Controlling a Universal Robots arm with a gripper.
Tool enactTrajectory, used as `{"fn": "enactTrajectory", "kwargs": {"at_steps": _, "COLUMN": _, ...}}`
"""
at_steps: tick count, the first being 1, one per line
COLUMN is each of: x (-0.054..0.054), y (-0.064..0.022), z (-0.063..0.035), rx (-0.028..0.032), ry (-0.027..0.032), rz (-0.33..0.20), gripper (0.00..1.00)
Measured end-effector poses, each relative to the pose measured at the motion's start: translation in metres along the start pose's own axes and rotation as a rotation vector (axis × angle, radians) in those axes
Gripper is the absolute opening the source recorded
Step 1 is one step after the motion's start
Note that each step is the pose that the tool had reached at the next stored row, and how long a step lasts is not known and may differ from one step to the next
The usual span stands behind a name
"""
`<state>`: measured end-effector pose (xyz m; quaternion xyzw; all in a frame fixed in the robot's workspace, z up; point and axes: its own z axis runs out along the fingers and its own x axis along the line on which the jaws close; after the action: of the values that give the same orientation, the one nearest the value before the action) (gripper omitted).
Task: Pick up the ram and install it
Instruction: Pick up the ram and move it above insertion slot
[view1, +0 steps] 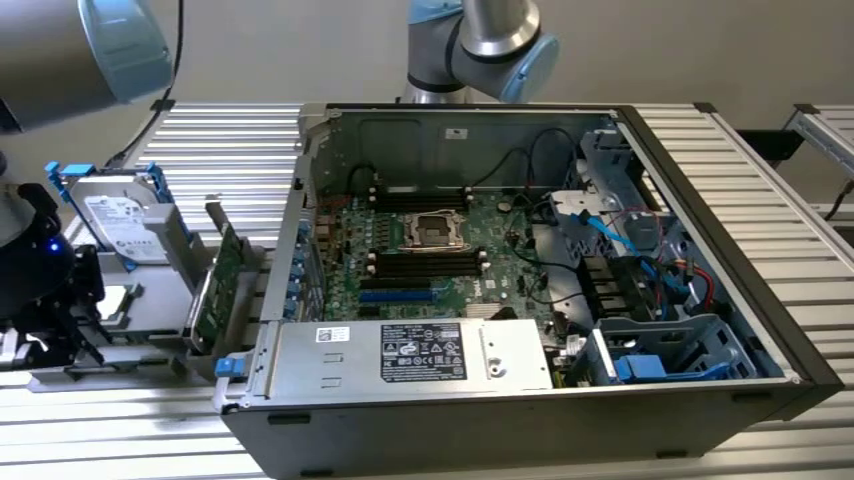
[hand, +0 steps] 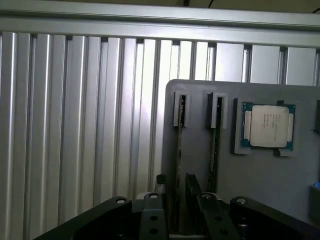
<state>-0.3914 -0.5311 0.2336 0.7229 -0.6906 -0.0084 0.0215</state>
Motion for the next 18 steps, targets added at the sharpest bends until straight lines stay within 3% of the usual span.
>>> {"fn": "enactTrajectory", "kwargs": {"at_steps": 11, "x": 0.001, "y": -0.0008, "z": 0.0201, "rx": -0.0001, "ry": 0.0001, "rz": 0.0, "gripper": 0.3}}
{"fn": "enactTrajectory", "kwargs": {"at_steps": 18, "x": -0.004, "y": -0.0016, "z": 0.0327, "rx": -0.0001, "ry": 0.0001, "rz": 0.0, "gripper": 0.3}}
